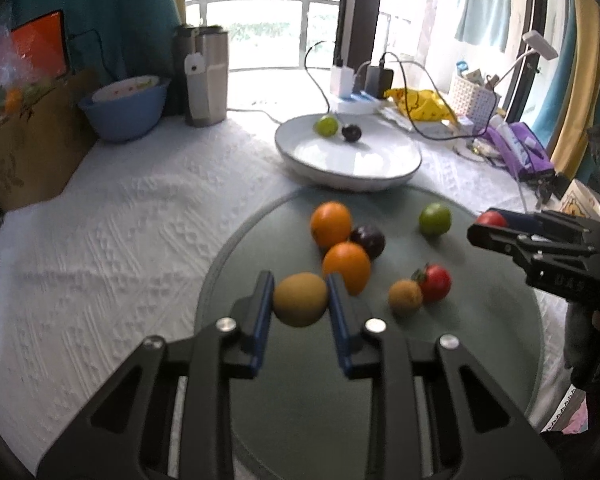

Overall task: Organize fruits
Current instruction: 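Close the left tool on the brown fruit while the right tool grasps the red tomato, then carry the brown fruit in the left tool while the right tool carries the tomato to the plate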

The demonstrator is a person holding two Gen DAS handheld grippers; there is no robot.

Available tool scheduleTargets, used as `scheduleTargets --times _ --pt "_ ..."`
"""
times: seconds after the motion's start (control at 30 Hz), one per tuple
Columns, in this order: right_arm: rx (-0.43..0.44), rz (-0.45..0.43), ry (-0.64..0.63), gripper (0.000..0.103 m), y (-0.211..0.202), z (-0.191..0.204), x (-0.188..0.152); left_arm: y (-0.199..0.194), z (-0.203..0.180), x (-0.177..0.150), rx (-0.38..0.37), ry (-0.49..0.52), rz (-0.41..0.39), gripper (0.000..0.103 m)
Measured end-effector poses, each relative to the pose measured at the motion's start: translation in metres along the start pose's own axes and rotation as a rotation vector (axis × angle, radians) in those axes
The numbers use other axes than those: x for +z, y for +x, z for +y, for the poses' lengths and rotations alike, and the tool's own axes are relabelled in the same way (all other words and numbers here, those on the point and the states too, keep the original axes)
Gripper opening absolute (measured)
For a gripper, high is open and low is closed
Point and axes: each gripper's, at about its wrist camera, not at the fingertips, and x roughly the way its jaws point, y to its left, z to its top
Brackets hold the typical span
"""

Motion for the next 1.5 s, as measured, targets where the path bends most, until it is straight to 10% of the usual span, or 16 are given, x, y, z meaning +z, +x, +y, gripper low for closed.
scheduleTargets --times 1.5 --pt "0.044 -0.090 0.022 0.044 0.070 -0.040 0.096 0.089 -0.001 0.122 -0.073 0.074 -0.075 0.028"
